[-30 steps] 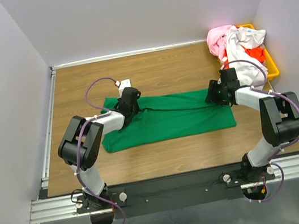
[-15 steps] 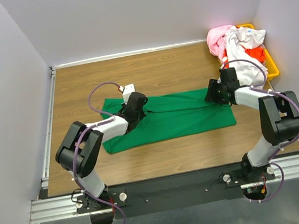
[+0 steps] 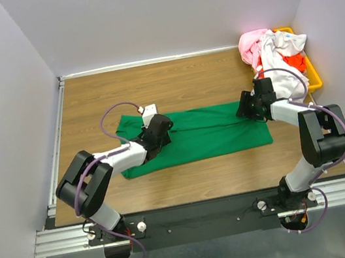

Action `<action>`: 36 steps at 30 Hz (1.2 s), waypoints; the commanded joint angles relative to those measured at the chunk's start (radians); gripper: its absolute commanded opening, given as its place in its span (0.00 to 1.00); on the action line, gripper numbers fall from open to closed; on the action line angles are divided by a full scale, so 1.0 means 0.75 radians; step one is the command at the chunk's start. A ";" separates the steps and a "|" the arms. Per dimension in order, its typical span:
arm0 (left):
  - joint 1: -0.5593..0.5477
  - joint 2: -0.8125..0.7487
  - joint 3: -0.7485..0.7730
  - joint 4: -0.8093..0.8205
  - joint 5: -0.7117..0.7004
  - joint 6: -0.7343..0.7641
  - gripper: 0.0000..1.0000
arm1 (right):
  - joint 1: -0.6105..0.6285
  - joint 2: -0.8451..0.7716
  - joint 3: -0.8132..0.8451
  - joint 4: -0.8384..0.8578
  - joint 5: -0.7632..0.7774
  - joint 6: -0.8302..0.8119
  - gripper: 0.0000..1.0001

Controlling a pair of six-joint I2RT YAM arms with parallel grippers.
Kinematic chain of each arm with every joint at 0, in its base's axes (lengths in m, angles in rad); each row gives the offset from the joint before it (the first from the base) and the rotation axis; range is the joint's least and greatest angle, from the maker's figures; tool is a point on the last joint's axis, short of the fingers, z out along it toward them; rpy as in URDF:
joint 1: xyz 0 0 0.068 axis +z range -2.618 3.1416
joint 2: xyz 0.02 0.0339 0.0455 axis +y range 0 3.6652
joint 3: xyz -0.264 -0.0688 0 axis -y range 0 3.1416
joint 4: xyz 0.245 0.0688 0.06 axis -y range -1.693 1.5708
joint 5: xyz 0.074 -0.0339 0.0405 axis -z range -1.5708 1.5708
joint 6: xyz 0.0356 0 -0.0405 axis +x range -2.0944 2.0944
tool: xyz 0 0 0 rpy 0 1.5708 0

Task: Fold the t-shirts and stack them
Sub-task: Fold the tshirt

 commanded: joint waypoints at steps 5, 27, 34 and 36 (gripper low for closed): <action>-0.023 -0.264 -0.121 0.037 0.093 -0.047 0.72 | 0.011 0.071 -0.003 -0.051 0.023 -0.003 0.65; 0.408 -0.044 -0.109 0.319 0.332 0.148 0.74 | 0.016 -0.056 -0.034 -0.064 0.056 -0.001 0.66; 0.451 0.067 0.038 0.258 0.398 0.201 0.74 | 0.016 -0.088 -0.022 -0.096 0.117 0.012 0.66; 0.460 0.095 0.063 0.237 0.406 0.219 0.74 | 0.018 -0.133 -0.009 -0.121 0.120 0.010 0.66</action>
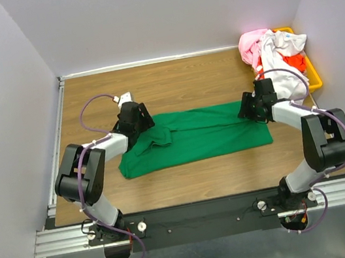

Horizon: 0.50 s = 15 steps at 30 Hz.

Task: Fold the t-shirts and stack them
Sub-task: Fold the tshirt

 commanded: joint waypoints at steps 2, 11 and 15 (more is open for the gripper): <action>0.029 0.073 0.104 -0.041 0.078 0.065 0.74 | 0.009 -0.112 0.014 -0.085 0.063 0.006 0.67; 0.040 0.171 0.219 -0.133 0.129 0.065 0.74 | 0.099 -0.237 0.057 -0.134 -0.086 0.027 0.67; 0.042 0.214 0.252 -0.143 0.139 0.050 0.74 | 0.156 -0.151 0.116 -0.122 -0.141 0.023 0.68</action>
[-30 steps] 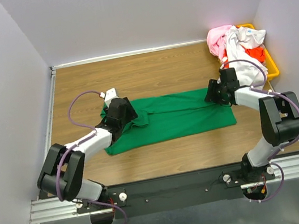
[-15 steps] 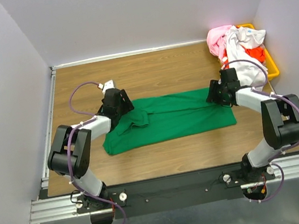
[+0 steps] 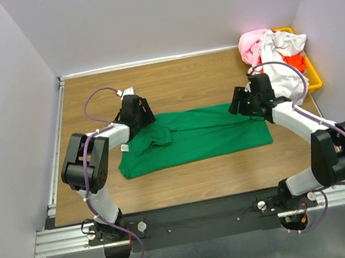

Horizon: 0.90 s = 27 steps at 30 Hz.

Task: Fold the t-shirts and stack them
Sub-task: Fold the tshirt

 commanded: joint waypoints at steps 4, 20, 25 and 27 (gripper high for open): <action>0.005 0.099 0.091 -0.044 0.049 -0.013 0.74 | 0.043 0.185 0.110 0.014 -0.122 0.009 0.68; 0.048 0.257 0.377 -0.132 0.078 0.028 0.74 | 0.039 0.531 0.298 0.022 0.133 0.066 0.69; 0.054 0.359 0.561 -0.176 0.090 0.069 0.74 | 0.033 0.613 0.386 -0.013 0.166 0.086 0.70; 0.054 0.386 0.628 -0.221 0.082 0.089 0.74 | 0.033 0.642 0.433 -0.027 0.176 0.086 0.70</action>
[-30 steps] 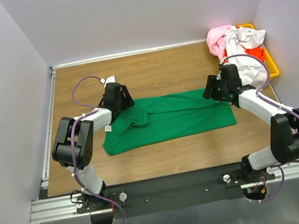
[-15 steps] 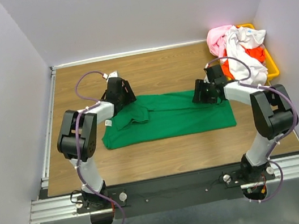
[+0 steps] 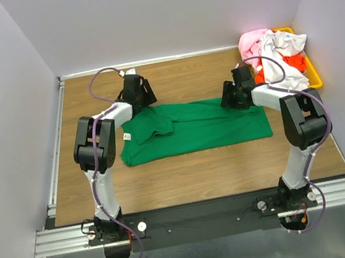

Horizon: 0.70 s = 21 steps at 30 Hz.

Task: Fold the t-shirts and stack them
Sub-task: Fold the tshirt

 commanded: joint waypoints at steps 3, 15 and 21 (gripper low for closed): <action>0.006 0.059 0.209 -0.108 0.015 0.077 0.74 | -0.011 0.077 0.103 -0.066 0.059 0.001 0.70; -0.090 -0.344 -0.249 -0.084 -0.079 0.026 0.74 | 0.077 -0.158 0.015 -0.081 -0.009 -0.034 0.69; -0.153 -0.325 -0.400 0.018 0.006 -0.044 0.74 | 0.096 -0.136 -0.042 -0.075 -0.062 -0.032 0.69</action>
